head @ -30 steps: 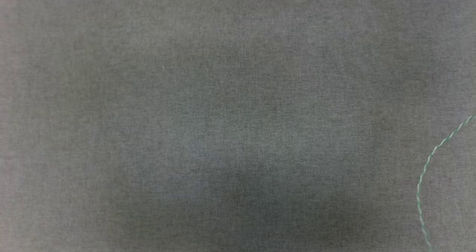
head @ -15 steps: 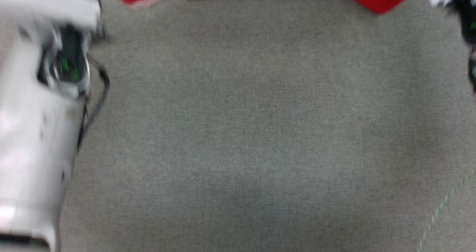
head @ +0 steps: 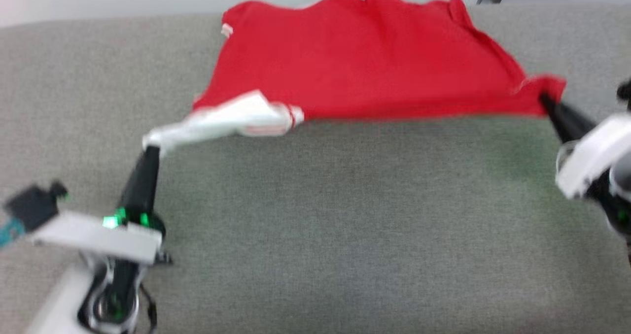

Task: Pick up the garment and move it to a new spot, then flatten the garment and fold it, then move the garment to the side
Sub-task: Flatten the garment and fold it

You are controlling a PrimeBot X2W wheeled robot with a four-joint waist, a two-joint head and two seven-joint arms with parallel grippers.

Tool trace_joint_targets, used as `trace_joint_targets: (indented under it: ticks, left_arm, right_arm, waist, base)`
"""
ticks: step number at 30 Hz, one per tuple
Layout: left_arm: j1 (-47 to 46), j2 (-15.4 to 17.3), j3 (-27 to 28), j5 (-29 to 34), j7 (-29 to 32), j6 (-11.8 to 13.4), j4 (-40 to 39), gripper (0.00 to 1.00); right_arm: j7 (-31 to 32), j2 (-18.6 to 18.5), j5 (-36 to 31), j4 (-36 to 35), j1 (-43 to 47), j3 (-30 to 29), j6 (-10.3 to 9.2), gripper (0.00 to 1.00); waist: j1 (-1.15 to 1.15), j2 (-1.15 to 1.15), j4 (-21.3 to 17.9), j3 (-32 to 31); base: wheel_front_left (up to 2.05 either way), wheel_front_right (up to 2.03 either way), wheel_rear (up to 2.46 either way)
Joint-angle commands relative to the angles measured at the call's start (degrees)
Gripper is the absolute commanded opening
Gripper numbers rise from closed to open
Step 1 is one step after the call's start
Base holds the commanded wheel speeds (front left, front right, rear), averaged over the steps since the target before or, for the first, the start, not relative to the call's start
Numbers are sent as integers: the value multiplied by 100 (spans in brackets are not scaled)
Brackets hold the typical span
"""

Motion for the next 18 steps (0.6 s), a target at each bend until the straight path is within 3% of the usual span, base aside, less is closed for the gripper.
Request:
trace_joint_targets:
  ticks: [1,10,18]
  left_arm:
    - [274,56,62,81,-30,-13,-143,0]
    - [2007,-38,484,327,-38,41,-1252,0]
    - [3140,16,655,514,-35,347,-2280,0]
  right_arm:
    - [22,-93,91,-173,262,-5,-9,0]
    - [349,-571,-231,-1374,1897,-570,-9,0]
    - [745,-357,-698,-2370,3148,-1613,-9,0]
  waist:
    - [0,0,-67,-191]
    - [0,0,-122,-360]
    - [0,0,-105,-372]
  base:
    - [0,0,0]
    - [0,0,0]
    - [0,0,0]
